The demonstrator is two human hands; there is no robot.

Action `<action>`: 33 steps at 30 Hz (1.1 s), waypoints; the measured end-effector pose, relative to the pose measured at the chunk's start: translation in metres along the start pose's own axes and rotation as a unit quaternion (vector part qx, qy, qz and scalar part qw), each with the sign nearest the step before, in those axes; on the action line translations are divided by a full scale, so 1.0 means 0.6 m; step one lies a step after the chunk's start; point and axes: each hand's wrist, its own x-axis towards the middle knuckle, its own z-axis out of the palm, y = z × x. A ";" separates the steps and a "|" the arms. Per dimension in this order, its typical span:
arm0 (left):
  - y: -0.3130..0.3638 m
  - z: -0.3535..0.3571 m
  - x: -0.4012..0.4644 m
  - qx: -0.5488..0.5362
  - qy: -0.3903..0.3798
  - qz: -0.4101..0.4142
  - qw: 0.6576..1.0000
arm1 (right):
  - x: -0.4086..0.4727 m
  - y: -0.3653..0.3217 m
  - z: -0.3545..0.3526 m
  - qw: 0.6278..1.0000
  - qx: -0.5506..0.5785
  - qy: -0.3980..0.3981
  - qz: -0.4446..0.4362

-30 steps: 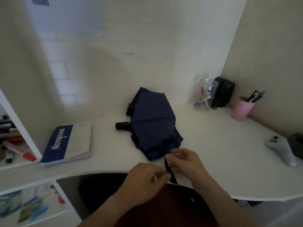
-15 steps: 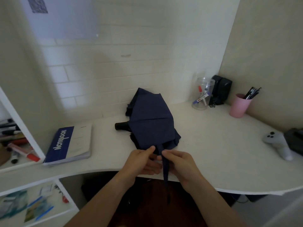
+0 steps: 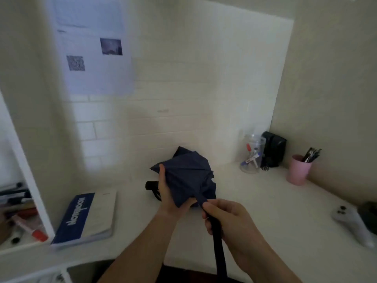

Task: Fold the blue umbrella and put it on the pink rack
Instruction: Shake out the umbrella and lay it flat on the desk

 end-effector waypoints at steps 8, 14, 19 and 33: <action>0.011 -0.022 0.032 0.069 0.033 -0.024 0.997 | 0.013 0.033 0.000 0.998 -0.041 0.043 0.011; 0.032 -0.075 -0.081 0.303 0.110 -0.193 0.927 | -0.025 0.137 -0.019 0.990 -0.059 0.070 0.110; 0.020 -0.126 -0.146 0.428 0.183 -0.161 0.870 | -0.067 0.189 -0.015 0.981 -0.024 0.060 0.180; 0.021 -0.169 -0.175 0.750 0.159 -0.010 0.642 | 0.052 0.175 -0.040 0.823 -0.535 -0.007 -0.191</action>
